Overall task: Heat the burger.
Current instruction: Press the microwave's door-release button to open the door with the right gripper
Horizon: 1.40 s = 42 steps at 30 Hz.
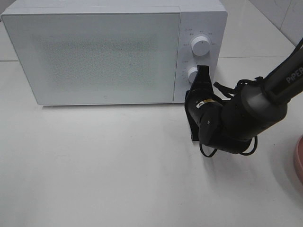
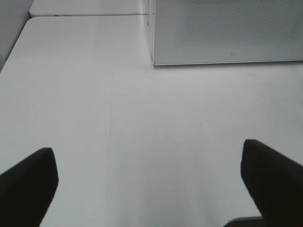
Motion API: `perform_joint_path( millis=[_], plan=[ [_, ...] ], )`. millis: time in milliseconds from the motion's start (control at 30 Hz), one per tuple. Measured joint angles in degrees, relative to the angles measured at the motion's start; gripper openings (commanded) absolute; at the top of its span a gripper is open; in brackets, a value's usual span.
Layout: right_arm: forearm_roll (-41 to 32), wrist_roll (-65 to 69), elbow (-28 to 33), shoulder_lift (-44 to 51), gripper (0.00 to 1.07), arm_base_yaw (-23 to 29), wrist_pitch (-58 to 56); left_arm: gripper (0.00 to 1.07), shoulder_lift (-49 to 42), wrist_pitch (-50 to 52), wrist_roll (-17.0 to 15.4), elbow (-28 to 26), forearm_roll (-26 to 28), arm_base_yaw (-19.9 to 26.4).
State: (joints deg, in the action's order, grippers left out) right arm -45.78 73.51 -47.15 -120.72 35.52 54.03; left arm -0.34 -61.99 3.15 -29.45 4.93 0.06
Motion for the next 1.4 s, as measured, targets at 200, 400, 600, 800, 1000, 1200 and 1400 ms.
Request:
perform_joint_path(
  millis=[200,400,600,800,1000,1200,1400],
  plan=[
    [-1.1,-1.0,-1.9,-1.6,0.00,-0.9,-0.1,0.98,0.0,0.0,0.0,0.0,0.0,0.0],
    [-1.5,-1.0,-3.0,-2.7,0.00,-1.3,-0.5,0.98,0.0,0.0,0.0,0.0,0.0,0.0],
    [-2.4,-2.5,-4.3,-3.3,0.00,-1.6,-1.9,0.98,0.0,0.0,0.0,0.0,0.0,0.0],
    [-3.3,-2.6,-5.7,-4.1,0.00,-1.6,-2.8,0.98,0.0,0.0,0.0,0.0,-0.1,0.0],
    [-4.5,-3.0,-6.2,-4.4,0.00,-1.3,-1.6,0.98,0.0,0.0,0.0,0.0,-0.1,0.0],
    [-5.6,-3.3,-7.3,-4.9,0.00,-1.1,-1.0,0.98,0.0,0.0,0.0,0.0,-0.1,0.0],
    [-8.5,-4.1,-9.2,-6.1,0.00,-0.5,0.3,0.98,0.0,0.0,0.0,0.0,-0.1,0.0]
  ],
)
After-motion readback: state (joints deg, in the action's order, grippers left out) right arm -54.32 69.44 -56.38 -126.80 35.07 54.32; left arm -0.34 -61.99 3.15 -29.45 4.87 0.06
